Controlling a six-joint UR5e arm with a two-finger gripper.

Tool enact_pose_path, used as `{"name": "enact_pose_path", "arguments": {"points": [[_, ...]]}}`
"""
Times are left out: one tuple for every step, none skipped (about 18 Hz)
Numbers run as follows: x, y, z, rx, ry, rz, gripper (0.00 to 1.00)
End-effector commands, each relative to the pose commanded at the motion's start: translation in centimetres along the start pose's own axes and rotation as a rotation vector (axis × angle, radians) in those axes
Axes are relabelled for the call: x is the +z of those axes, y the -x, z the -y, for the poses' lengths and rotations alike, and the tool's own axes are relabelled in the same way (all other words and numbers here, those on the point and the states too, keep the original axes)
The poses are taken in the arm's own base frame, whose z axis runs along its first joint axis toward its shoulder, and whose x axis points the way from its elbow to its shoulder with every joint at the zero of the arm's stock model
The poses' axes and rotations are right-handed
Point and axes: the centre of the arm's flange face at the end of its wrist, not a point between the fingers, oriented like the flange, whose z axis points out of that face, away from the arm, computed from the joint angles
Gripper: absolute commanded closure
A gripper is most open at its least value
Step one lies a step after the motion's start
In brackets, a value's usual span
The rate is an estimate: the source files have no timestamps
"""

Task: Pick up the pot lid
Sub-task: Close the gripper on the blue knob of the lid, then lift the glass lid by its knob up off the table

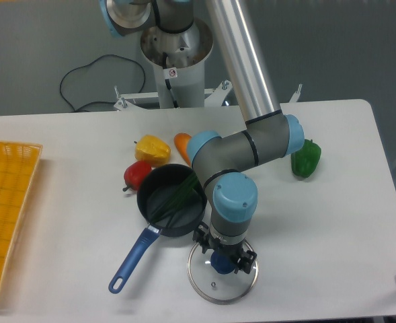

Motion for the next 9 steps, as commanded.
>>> {"name": "enact_pose_path", "arguments": {"points": [[0.01,-0.08,0.07,0.0,0.0,0.0,0.25],[0.01,-0.08,0.07,-0.002,0.0,0.0,0.29],[0.01,-0.09,0.09,0.0,-0.001,-0.001,0.3],[-0.06,0.03,0.05,-0.001,-0.002,0.0,0.3],[-0.06,0.03,0.05,-0.001,-0.002,0.0,0.3],[-0.13,0.07,0.08,0.0,-0.003,0.002,0.3],[-0.24,0.12,0.15,0.002,-0.005,0.002,0.3],[-0.36,0.26,0.13,0.001,-0.006,0.003,0.34],[-0.55,0.37,0.23,0.001,-0.009,0.007,0.34]]}}
